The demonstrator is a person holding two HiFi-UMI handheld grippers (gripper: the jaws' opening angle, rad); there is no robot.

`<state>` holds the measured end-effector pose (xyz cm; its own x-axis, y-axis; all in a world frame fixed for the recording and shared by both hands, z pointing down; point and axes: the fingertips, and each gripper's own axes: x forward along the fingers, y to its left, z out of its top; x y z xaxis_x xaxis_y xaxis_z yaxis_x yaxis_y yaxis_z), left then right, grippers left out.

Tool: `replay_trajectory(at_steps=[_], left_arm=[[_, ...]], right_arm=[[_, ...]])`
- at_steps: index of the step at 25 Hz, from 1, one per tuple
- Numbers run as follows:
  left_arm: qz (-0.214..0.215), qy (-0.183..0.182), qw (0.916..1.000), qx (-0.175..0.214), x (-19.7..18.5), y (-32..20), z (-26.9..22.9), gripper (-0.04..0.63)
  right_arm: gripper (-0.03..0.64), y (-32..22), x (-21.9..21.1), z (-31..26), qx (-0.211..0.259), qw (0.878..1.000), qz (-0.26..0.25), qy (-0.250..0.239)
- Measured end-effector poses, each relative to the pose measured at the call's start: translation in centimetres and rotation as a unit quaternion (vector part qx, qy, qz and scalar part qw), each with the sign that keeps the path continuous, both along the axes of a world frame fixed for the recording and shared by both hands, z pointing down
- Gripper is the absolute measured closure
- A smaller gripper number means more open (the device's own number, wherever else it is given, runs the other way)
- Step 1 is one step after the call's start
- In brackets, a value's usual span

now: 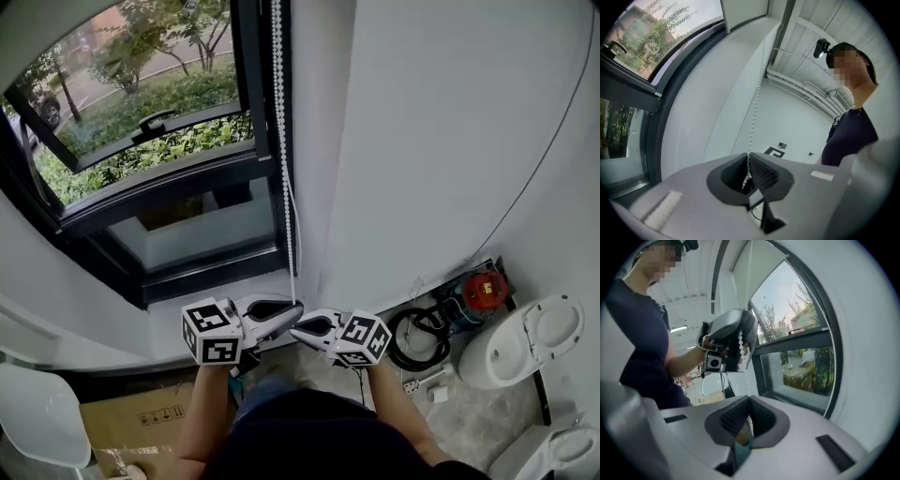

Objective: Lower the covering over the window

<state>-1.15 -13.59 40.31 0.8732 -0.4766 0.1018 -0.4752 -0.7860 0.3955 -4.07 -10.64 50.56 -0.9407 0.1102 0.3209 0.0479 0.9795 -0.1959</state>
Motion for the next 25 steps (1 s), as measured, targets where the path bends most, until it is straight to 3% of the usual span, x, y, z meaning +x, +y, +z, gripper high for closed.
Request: replay_trajectory(at_steps=[4,8,12,17,21,25], left_arm=[[0.003,0.030,0.9994,-0.018,-0.1,0.6,1.0,0.574],[-0.007,-0.012,0.9992,-0.039,-0.7,0.2,3.6,0.574],[-0.008,0.020,0.9985,-0.051,-0.8,0.2,4.4,0.574],[0.005,-0.042,0.9958,-0.081,-0.4,0.8,7.6,0.575],[0.013,-0.029,0.9945,-0.100,0.2,1.5,8.9,0.575],[0.021,-0.061,0.9899,-0.126,0.3,1.9,11.6,0.575]], right_arm=[[0.603,0.0,0.1,0.9,-0.041,0.999,0.009,-0.018],[0.603,-0.1,0.2,3.3,-0.008,0.999,0.002,0.051],[0.603,0.3,0.4,4.0,-0.023,0.998,-0.005,0.052],[0.603,0.9,1.1,6.7,0.008,0.990,-0.033,0.135],[0.603,1.4,1.8,7.9,-0.004,0.987,-0.039,0.157],[0.603,1.8,2.8,9.1,0.018,0.976,-0.059,0.207]])
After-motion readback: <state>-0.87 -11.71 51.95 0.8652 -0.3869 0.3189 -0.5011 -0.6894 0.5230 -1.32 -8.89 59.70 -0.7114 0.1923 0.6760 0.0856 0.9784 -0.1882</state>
